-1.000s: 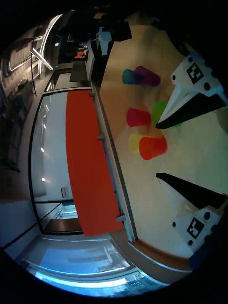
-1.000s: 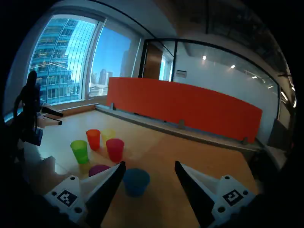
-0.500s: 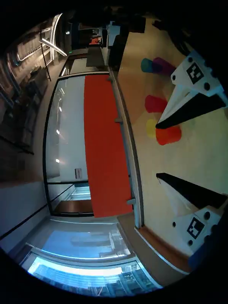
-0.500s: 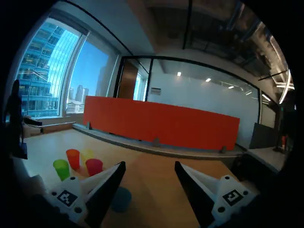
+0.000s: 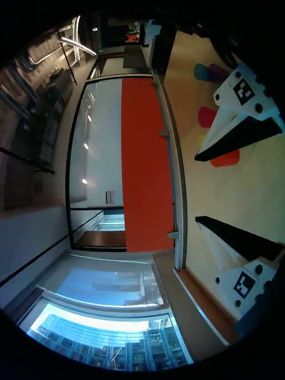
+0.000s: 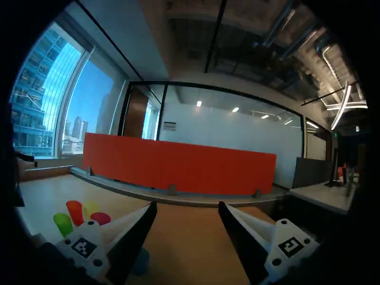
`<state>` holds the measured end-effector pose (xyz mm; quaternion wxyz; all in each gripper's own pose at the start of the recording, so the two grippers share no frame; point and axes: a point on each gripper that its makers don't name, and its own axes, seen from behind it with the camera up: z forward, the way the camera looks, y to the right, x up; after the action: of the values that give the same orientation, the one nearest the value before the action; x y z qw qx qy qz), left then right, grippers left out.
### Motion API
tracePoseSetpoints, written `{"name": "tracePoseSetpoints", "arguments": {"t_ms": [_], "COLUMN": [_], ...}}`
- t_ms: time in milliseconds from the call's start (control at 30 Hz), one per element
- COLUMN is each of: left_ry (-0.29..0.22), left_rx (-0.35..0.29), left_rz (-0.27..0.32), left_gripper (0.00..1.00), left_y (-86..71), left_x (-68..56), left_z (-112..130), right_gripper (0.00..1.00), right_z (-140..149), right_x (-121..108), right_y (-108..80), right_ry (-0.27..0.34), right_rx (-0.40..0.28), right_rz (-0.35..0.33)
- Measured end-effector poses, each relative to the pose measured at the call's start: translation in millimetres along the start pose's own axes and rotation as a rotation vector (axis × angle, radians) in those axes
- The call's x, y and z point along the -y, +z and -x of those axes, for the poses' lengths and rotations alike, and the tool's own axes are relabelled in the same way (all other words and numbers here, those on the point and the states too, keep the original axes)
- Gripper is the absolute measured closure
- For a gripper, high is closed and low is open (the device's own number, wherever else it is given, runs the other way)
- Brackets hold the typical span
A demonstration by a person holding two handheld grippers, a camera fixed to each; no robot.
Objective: Pour water
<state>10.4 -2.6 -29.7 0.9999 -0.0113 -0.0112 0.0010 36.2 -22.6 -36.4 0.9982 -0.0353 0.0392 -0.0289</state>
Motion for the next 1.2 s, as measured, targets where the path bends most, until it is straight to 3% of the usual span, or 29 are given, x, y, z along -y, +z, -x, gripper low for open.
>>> {"name": "tracePoseSetpoints", "arguments": {"t_ms": [500,967,1200], "left_ry": [0.029,0.034,0.002], "left_rx": [-0.054,-0.070,-0.061], "left_rz": [-0.069,-0.097,-0.098], "left_gripper": [0.15,0.15,0.15], "left_y": [-0.6,-0.3,-1.1], "left_x": [1.5,-1.8,-2.7], "left_z": [-4.6,24.6,42.2], "right_gripper": [0.00,0.00,0.00], "right_z": [-5.5,-1.1,0.3], "right_x": [-4.7,-15.1,-14.0], "right_y": [-0.7,-7.7,-9.4], "right_ry": [0.039,0.090,0.103], "right_rx": [-0.020,-0.034,-0.038], "right_rz": [0.045,0.083,0.091]}}
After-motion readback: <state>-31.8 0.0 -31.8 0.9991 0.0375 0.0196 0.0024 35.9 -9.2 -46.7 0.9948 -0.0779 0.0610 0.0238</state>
